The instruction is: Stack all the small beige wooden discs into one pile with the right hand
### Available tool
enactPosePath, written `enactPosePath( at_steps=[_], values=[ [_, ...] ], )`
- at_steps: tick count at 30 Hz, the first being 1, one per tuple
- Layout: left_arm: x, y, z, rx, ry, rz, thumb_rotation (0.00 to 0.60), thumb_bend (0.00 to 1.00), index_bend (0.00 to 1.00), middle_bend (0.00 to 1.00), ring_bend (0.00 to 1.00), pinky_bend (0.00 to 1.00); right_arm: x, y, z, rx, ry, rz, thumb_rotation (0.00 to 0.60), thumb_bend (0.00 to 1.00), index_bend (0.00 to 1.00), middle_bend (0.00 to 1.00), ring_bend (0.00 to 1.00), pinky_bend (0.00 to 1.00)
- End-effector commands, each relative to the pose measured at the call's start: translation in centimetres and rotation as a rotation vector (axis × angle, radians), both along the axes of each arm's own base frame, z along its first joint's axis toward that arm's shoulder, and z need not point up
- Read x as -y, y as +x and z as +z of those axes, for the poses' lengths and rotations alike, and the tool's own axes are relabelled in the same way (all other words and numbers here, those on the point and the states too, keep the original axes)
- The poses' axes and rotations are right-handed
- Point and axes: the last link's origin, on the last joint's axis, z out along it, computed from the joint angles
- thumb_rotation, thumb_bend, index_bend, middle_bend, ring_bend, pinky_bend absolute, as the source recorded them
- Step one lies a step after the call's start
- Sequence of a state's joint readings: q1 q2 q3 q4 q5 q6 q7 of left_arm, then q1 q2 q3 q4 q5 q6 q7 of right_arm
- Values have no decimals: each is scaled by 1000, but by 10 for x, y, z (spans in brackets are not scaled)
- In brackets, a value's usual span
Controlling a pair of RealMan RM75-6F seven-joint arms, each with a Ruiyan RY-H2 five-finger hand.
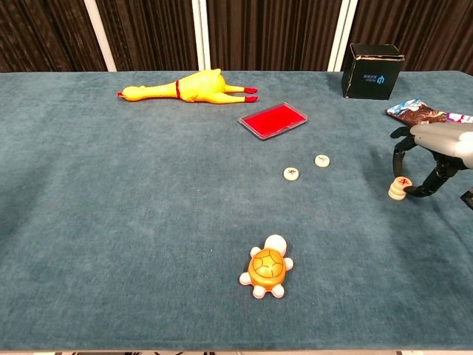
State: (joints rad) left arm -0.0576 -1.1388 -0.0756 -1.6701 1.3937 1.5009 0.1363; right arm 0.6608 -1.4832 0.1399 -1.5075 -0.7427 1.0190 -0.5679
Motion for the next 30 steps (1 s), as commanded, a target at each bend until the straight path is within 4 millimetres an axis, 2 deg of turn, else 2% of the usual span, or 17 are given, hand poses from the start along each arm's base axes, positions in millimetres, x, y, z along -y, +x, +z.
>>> enactPosePath(
  at_steps=[1, 7, 12, 19, 30],
  values=[
    [0, 0, 0, 0, 1, 0, 600, 15, 81, 0, 0, 0, 0, 0, 0, -2, 1, 0, 600, 396, 463, 0, 0, 0],
    [0, 0, 0, 0, 0, 0, 600, 15, 81, 0, 0, 0, -1, 3, 2, 4, -4, 8, 600, 396, 456, 0, 0, 0],
    [0, 0, 0, 2, 2, -1, 600, 15, 81, 0, 0, 0, -1, 13, 3, 5, -4, 33, 600, 396, 426, 0, 0, 0],
    [0, 1, -1, 3, 0, -2, 600, 15, 81, 0, 0, 0, 3, 40, 2, -3, -16, 83, 600, 396, 345, 0, 0, 0],
    [0, 0, 0, 14, 1, 1, 600, 14, 81, 0, 0, 0, 31, 82, -17, -42, -25, 75, 600, 396, 338, 0, 0, 0]
  ],
)
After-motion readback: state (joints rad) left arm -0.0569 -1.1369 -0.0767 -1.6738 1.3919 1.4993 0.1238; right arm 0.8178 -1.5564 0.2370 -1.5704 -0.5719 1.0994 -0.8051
